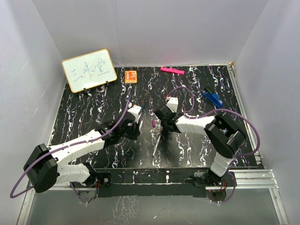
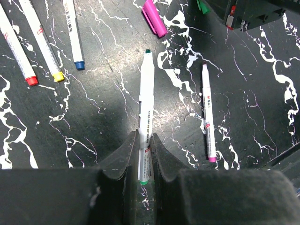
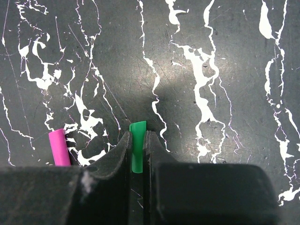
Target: Insert the pens into the pen caps
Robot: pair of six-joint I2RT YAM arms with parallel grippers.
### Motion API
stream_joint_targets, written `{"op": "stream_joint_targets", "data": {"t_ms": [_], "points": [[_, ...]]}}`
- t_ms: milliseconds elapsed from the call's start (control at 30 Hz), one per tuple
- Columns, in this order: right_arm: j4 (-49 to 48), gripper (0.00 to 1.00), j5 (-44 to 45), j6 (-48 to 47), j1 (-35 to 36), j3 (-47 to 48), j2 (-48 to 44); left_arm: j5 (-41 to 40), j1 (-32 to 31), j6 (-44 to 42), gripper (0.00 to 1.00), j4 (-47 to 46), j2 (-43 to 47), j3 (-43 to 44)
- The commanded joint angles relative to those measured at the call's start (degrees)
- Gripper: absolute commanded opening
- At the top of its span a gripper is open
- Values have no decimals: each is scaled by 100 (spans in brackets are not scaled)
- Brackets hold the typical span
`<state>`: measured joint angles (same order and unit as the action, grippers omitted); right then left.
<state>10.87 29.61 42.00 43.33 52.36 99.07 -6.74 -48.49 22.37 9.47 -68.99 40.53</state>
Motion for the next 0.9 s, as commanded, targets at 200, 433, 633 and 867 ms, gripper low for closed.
{"op": "stream_joint_targets", "data": {"t_ms": [200,433,633,867], "points": [[116,0,71,-428,-101,307,-360,-105,28,-69,0,-77,-34,367],[-1377,0,-419,-1067,-444,-27,-1416,76,27,-86,0,-518,-88,460],[-2795,0,-858,-1285,-517,-773,-2251,796,24,83,0,-1466,-185,351],[-4497,0,-1529,-1213,-519,-1562,-2815,1607,26,462,0,-2366,-493,388]]}}
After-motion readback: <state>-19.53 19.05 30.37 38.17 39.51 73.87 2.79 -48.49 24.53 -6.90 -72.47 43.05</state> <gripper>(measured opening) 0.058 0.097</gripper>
